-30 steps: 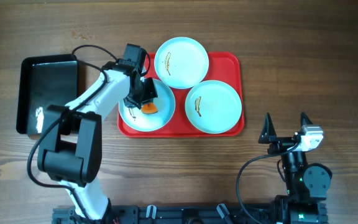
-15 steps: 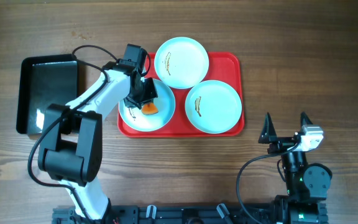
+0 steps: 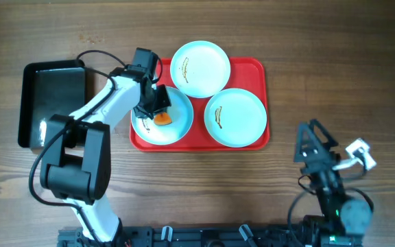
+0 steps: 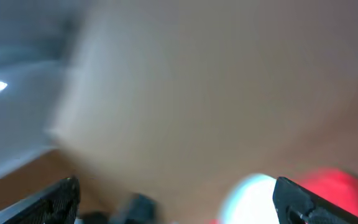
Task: Clean dirty plates on tray and stack at the side
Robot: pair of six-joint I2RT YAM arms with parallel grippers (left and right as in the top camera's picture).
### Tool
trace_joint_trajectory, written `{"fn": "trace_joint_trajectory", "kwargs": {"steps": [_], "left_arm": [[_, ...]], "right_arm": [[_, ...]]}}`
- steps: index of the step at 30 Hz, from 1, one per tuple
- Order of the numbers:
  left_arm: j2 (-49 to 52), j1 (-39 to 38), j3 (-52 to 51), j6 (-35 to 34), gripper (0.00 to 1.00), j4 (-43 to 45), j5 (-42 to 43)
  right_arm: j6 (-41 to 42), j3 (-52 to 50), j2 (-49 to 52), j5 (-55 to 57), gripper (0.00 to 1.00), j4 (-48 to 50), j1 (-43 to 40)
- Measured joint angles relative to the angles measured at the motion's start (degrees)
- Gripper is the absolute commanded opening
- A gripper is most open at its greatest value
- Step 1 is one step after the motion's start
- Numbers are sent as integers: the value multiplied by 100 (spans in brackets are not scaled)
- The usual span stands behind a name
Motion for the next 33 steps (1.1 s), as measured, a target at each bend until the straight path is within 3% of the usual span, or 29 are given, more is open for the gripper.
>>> {"fn": "trace_joint_trajectory", "kwargs": {"steps": [2,6,10,13,14,20,27,28,31,33], "left_arm": [[0,61,0,-2,4,-9,15],[0,131,0,-2,4,-13,17],[0,138,0,0,4,-4,20],[0,138,0,-2,4,22,15],[0,138,0,-2,4,35,13],[0,142,0,0,4,33,15],[0,142,0,-2,4,33,15],[0,142,0,-2,4,33,15],[0,142,0,-2,4,22,15],[0,142,0,-2,4,11,15]], "right_arm": [[216,101,15,-149,100,264,0],[-125,977,651,-590,100,-522,0],[-1556,2988,2345,-1381,100,-2680,-9],[-3077,5204,4542,-1801,100,-4994,118],[-3335,5598,4933,-1843,100,-5370,188],[-4522,8293,7681,-859,100,-7731,1606],[-4006,8756,9337,-398,96,-6977,2732],[-3963,8756,9473,-352,91,-6808,2771],[-3921,8756,9925,-166,55,-6457,2900],[-3840,8758,10284,-46,54,-6332,3001]]}}
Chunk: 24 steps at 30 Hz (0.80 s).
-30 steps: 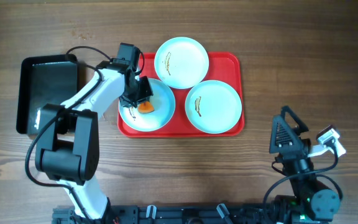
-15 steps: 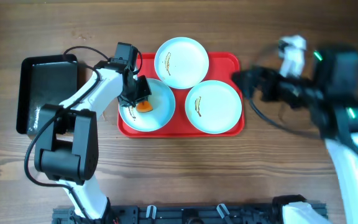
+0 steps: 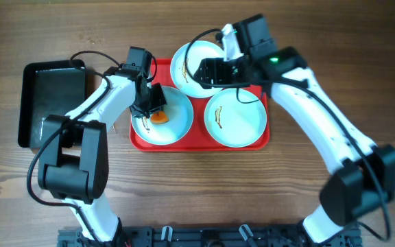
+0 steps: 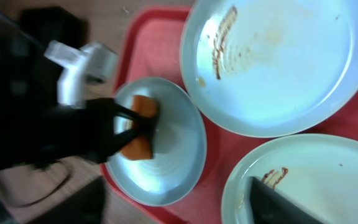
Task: Clean dirty plates on tray and stack at the side
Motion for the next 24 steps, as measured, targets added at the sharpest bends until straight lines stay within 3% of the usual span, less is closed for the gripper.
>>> {"fn": "trace_joint_trajectory", "kwargs": {"steps": [6,11,24], "left_arm": [[0,0,0,0,4,0,-2],[0,0,0,0,4,0,-2],[0,0,0,0,4,-2,-2]], "right_arm": [[210,0,951,103,47,37,168],[223,-2,1478,83,47,122,205],[348,-2,1615,170,43,424,623]]}}
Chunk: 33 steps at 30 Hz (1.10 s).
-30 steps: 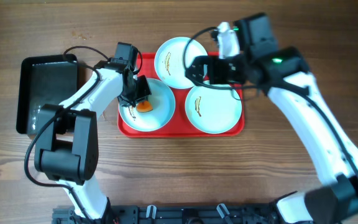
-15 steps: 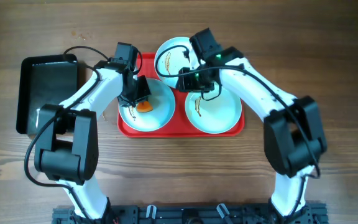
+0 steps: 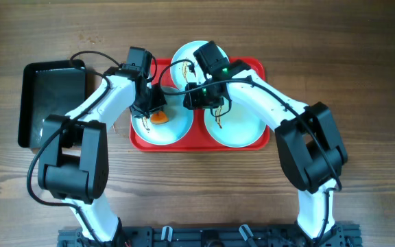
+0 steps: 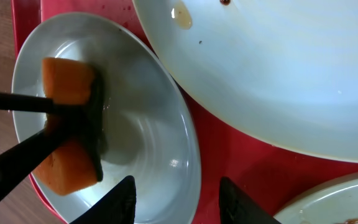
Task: Clean dirty plates on tray and stack at the side
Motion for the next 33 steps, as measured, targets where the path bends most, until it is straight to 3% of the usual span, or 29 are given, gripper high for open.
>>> {"fn": "trace_joint_trajectory", "kwargs": {"steps": [13,21,25,33], "left_arm": [[0,0,0,0,4,-2,0],[0,0,0,0,4,0,0],[0,0,0,2,4,-4,2],[0,0,0,0,8,-17,2]], "right_arm": [[227,-339,52,358,40,448,46],[304,-352,225,367,24,566,72],[330,-352,243,354,5,581,81],[308,-352,251,361,4,568,129]]}}
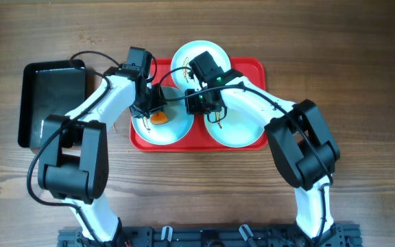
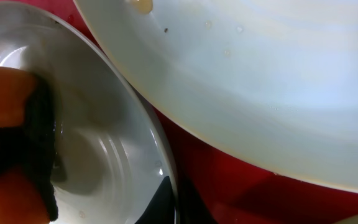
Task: Clean dirty plates on tray and stack at the side
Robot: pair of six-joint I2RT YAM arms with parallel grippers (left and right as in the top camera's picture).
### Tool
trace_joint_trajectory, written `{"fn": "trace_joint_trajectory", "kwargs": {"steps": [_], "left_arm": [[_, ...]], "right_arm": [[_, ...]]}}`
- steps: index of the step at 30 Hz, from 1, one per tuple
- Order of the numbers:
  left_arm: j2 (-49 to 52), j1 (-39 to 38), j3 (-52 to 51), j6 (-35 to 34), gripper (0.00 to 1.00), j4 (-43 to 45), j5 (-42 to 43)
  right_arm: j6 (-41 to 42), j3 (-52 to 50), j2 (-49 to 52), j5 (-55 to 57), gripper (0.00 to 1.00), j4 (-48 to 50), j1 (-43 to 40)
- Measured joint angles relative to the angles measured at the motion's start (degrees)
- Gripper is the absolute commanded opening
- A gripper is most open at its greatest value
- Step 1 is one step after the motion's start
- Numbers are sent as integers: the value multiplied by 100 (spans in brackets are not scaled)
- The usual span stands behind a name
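Three light blue plates lie on the red tray (image 1: 256, 68). My left gripper (image 1: 155, 110) is shut on an orange sponge (image 1: 160, 117), pressed into the left plate (image 1: 173, 129). My right gripper (image 1: 196, 104) has come down on that plate's right rim and is shut on it, one finger inside and one outside. The right wrist view shows the same: the gripper (image 2: 174, 202) on the rim, the left plate (image 2: 104, 124), the sponge (image 2: 5, 93) and the top plate (image 2: 278, 81). The top plate (image 1: 208, 65) and the right plate (image 1: 242, 120) carry brown sauce streaks.
A black rectangular bin (image 1: 53, 103) stands on the wooden table left of the tray. The left arm's cable loops over the tray's upper left corner. The right arm stretches across the right plate.
My right gripper, which stood open just above the left plate's right rim, has dropped closer and shut on that rim. The left gripper and sponge stay where they were.
At first my right arm was folded at the table's lower right while the left gripper held the sponge on the left plate. Then the right gripper was over the top plate, later open at the left plate's rim, and now it grips that rim.
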Motion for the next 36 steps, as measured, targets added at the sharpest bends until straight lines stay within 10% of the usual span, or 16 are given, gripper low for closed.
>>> {"fn": "trace_joint_trajectory", "kwargs": {"steps": [6,12,36], "left_arm": [[0,0,0,4,16,-7,0],[0,0,0,-2,51,-35,46],[-195,0,-2,4,43,-22,81]], "right_arm": [[0,0,0,9,4,-9,7],[20,0,0,33,4,-11,4],[63,0,0,70,4,-13,4]]}}
